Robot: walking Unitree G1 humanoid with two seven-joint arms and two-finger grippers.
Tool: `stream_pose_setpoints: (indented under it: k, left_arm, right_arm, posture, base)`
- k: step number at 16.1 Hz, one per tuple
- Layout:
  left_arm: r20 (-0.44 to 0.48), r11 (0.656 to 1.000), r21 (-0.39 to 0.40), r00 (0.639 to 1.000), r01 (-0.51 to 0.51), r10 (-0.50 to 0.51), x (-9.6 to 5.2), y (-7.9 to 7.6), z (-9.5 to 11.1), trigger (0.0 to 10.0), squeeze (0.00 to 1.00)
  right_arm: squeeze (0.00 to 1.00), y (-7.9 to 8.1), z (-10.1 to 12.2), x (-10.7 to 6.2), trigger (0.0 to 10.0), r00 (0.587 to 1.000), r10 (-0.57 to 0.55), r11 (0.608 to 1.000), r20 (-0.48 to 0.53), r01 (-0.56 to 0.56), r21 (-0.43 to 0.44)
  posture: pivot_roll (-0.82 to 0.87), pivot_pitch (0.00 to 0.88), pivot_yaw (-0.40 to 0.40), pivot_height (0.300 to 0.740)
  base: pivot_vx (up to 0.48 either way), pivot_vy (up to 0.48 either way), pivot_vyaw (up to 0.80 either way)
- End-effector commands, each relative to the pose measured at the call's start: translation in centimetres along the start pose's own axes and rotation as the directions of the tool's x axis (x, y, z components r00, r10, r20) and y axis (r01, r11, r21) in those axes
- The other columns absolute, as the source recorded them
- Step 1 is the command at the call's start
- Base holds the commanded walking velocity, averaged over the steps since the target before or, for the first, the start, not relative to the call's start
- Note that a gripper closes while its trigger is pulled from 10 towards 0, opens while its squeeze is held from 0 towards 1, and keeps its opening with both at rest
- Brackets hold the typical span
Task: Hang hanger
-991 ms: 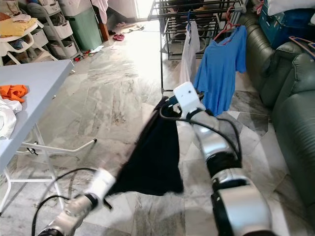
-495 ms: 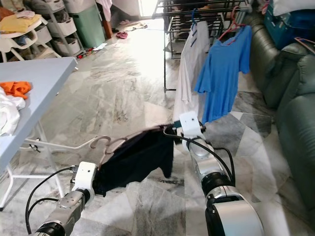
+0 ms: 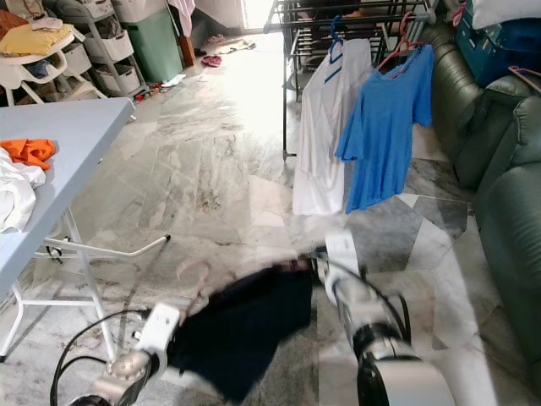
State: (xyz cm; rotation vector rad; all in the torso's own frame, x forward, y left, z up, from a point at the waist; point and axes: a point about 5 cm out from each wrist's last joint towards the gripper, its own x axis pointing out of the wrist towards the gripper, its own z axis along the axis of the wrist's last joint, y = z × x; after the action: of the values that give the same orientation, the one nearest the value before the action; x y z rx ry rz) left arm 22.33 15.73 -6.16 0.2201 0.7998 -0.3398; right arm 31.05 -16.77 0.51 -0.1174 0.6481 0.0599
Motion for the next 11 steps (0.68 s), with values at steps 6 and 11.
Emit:
stream_pose_setpoints:
  k: [6, 11]
  left_arm:
    - [-0.024, 0.999, 0.021, 0.998, 0.05, -0.049, -0.2, -0.4, -0.7, 10.0, 0.0]
    - [-0.019, 0.998, -0.011, 0.998, 0.059, -0.059, -0.2, -0.7, -0.9, 10.0, 0.0]
  right_arm:
    - [0.0, 4.8, -8.1, -1.7, 10.0, 0.946, 0.181, 0.975, -0.27, -0.209, -0.078]
    - [1.0, 5.3, -8.7, -1.9, 10.0, 0.947, 0.192, 0.968, -0.256, -0.226, -0.11]
  posture:
    - [-0.15, 0.0, 0.097, 0.74]
    - [-0.16, 0.0, 0.1, 0.74]
  base:
    - [0.0, 0.0, 0.0]
    - [0.0, 0.0, 0.0]
